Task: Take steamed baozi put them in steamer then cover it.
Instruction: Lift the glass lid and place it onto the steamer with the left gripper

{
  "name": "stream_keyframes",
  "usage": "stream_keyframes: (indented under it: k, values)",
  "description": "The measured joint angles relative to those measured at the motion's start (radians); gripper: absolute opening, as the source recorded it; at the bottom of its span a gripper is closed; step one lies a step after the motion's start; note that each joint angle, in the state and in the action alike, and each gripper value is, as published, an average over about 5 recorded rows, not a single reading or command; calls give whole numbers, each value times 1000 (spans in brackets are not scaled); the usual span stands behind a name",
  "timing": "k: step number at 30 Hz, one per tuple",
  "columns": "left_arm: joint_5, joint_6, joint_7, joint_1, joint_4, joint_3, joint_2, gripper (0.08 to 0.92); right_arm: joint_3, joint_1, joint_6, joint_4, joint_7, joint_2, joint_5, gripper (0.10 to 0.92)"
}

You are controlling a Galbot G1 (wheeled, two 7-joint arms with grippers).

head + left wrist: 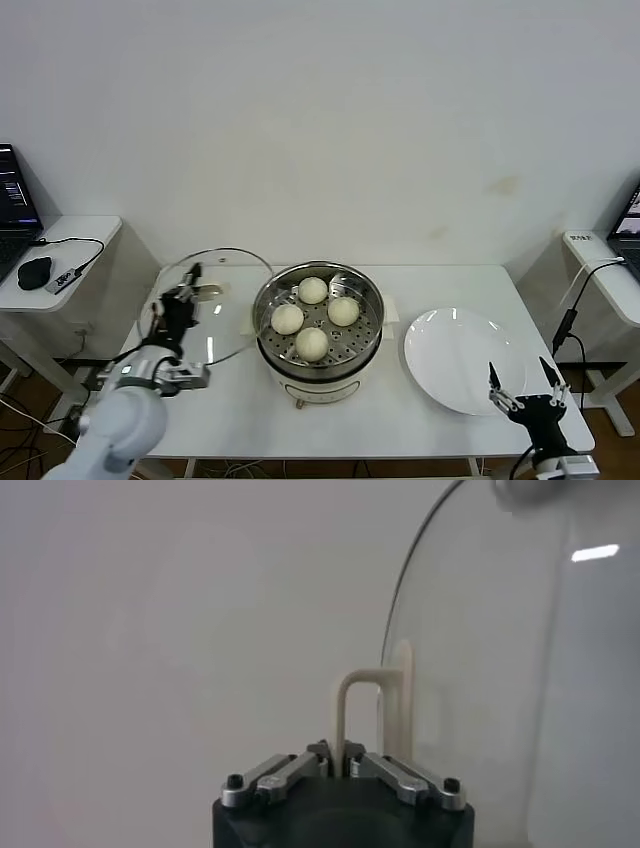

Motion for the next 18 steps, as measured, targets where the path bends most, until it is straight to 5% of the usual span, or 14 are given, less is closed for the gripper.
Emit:
stream_keyframes:
  k: [18]
  values:
    - [313, 167, 216, -203, 33, 313, -218, 147, -47, 8, 14, -1, 18, 40, -162, 823]
